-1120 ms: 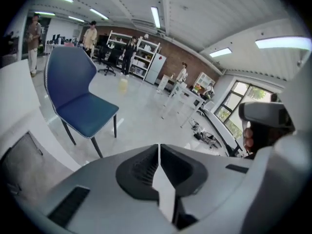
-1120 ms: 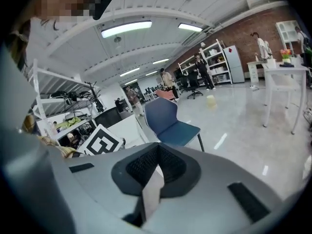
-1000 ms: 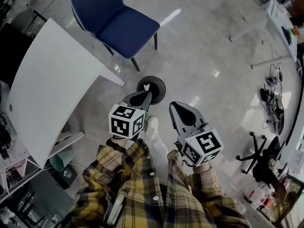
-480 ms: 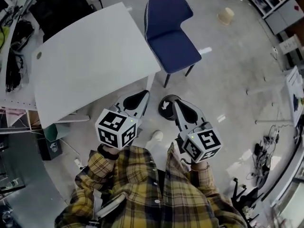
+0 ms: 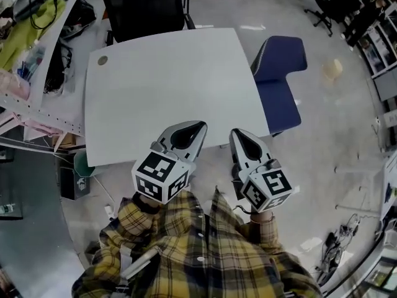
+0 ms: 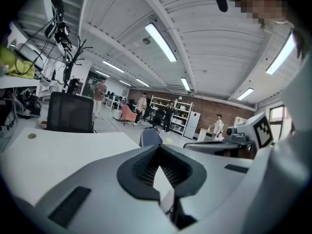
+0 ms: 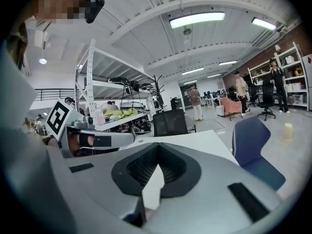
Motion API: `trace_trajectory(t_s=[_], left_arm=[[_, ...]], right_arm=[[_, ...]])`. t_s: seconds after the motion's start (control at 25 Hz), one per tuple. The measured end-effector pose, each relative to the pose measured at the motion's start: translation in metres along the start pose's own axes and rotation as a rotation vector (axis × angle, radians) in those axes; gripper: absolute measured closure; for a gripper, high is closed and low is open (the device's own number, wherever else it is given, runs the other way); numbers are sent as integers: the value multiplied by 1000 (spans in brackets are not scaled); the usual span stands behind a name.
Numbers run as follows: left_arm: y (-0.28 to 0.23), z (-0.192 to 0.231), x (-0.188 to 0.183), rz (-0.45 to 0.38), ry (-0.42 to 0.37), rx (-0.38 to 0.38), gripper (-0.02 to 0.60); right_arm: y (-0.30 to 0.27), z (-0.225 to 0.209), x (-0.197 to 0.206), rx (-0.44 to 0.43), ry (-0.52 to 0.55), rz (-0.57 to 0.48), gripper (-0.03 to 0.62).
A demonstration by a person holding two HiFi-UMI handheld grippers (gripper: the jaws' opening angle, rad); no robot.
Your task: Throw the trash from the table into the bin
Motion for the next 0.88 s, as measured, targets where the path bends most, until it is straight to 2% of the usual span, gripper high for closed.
trace_trajectory(t_s=[0.16, 0.36, 0.88], left_arm=[[24, 36, -23, -29, 1, -33, 574], [41, 59, -30, -60, 31, -48, 574], [34, 49, -37, -83, 37, -89, 574]], right_arm=[[-48, 22, -20, -44, 39, 8, 595], [-80, 40, -32, -86, 76, 26, 595], [-93, 34, -39, -178, 107, 59, 595]])
Point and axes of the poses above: the fingertips, and each gripper's own axes: y backward along the fingers, z to its left, x out of its underside, the point moved 10 cm from there along y, backward along the fingers, and after that the axes turned 13 degrees about y, right-handed, at the moved point
